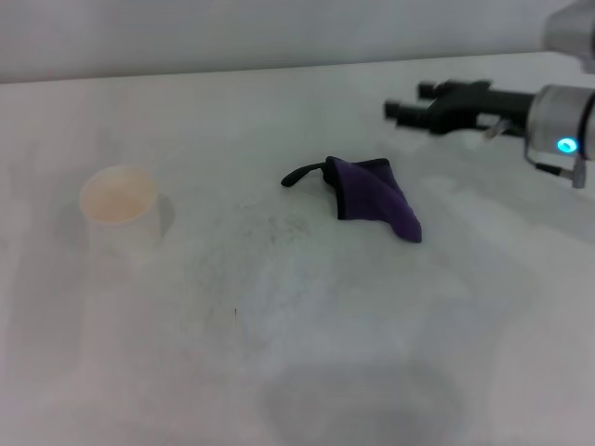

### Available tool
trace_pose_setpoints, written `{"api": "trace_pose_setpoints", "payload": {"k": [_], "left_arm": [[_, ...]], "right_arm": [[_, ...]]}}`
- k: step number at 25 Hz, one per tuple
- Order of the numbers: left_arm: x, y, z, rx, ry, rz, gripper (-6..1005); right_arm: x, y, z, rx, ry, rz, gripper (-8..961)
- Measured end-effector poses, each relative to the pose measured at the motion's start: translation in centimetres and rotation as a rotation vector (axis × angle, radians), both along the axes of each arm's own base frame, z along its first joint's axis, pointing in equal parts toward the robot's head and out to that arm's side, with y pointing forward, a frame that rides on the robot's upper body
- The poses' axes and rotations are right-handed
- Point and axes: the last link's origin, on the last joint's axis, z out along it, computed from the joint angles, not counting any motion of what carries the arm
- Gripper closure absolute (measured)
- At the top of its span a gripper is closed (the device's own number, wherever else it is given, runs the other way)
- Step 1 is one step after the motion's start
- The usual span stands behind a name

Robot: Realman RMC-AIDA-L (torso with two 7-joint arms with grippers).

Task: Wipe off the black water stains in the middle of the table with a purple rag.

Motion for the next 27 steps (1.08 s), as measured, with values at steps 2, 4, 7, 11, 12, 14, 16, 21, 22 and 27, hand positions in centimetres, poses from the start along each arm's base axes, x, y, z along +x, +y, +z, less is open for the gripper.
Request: {"api": "trace_pose_setpoints", "payload": {"k": [2, 4, 7, 11, 12, 14, 16, 21, 22, 27], "left_arm": [[-0.1, 0.0, 0.0, 0.003, -0.003, 0.004, 126], [-0.1, 0.0, 0.2, 0.013, -0.010, 0.011, 126], [-0.4, 0.0, 0.2, 0.018, -0.021, 0.029, 126], [-0.5, 0.7, -0.2, -0.015, -0.027, 0.064, 126], [-0.5, 1.0, -0.4, -0.024, -0.029, 0.072, 126], [-0.5, 1.2, -0.5, -0.034, -0.030, 0.082, 126], [-0.4, 1.4, -0.4, -0.033, -0.025, 0.080, 126], [0.0, 1.8, -0.3, -0.037, 0.064, 0.076, 126], [0.0, 1.8, -0.3, -0.038, 0.094, 0.077, 126], [-0.4, 1.8, -0.5, -0.057, 0.133, 0.107, 126]], "right_arm": [[0.7, -0.2, 0.7, 0.085, 0.064, -0.002, 363], [1.0, -0.4, 1.2, 0.170, 0.137, 0.012, 280], [1.9, -0.9, 1.8, 0.328, 0.210, 0.028, 158], [4.3, -2.1, 3.2, 0.559, 0.211, 0.000, 77], [4.9, -2.3, 3.4, 0.597, 0.184, -0.005, 77], [5.9, -2.9, 3.7, 0.658, 0.103, -0.009, 77], [7.3, -3.9, 4.3, 0.720, -0.016, -0.008, 77], [8.7, -4.9, 5.0, 0.776, -0.064, -0.046, 77], [8.8, -4.9, 5.1, 0.781, -0.066, -0.051, 77], [8.8, -4.8, 5.5, 0.791, -0.066, -0.049, 77]]}}
